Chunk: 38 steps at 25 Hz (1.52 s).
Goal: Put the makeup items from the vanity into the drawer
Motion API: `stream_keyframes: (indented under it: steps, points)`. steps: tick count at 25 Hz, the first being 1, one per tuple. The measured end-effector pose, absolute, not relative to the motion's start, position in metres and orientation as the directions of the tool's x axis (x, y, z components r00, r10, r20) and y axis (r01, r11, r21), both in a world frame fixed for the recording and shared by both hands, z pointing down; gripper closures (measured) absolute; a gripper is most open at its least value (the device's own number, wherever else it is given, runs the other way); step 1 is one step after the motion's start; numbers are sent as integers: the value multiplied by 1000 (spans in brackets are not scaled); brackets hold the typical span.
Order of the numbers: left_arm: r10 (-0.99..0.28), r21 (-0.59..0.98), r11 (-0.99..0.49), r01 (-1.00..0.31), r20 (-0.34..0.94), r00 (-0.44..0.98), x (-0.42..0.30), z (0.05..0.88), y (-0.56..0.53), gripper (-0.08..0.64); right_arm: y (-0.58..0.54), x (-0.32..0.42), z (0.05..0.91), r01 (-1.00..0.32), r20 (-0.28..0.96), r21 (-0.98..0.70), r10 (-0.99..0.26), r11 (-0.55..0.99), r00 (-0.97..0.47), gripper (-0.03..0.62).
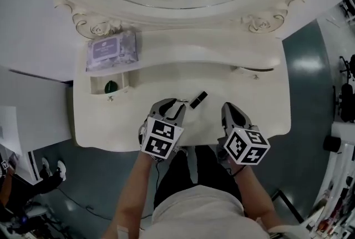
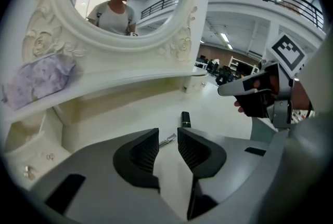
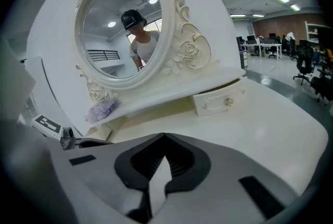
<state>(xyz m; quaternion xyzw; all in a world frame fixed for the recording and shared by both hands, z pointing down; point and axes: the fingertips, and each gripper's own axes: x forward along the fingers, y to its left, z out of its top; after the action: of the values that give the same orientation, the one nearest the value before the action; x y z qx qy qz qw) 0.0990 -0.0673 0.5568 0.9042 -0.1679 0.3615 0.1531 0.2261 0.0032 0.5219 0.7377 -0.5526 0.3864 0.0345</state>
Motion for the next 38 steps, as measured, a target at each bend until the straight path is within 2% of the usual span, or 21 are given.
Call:
stream_keyframes:
  steps: [3,7,16,20,26,38]
  points:
    - [-114,114,-950,-292,742,660,106,564,-63,417,9,231,527,-825,617,-381,-779,-418,111,575]
    - [-31,89,-983,-161,781,623,116,575,-58,416,13,235,535,-806,629,-385,-767,-450,127,575]
    - [30,63,-997,-41,836,547,132,600,-54,420,13,244,546,-781,641,-394,-754,-484,145,575]
    - [30,50,-999,-23,851,524,131,605,-54,462,16,249,549,-771,648,-395,-746,-500,152,575]
    - [50,77,-997,-29,850,524,131,608,-51,479,14,253,550,-766,648,-401,-747,-501,149,575]
    - [38,141,-980,-142,827,562,128,604,-52,503,5,251,543,-791,633,-404,-765,-460,121,575]
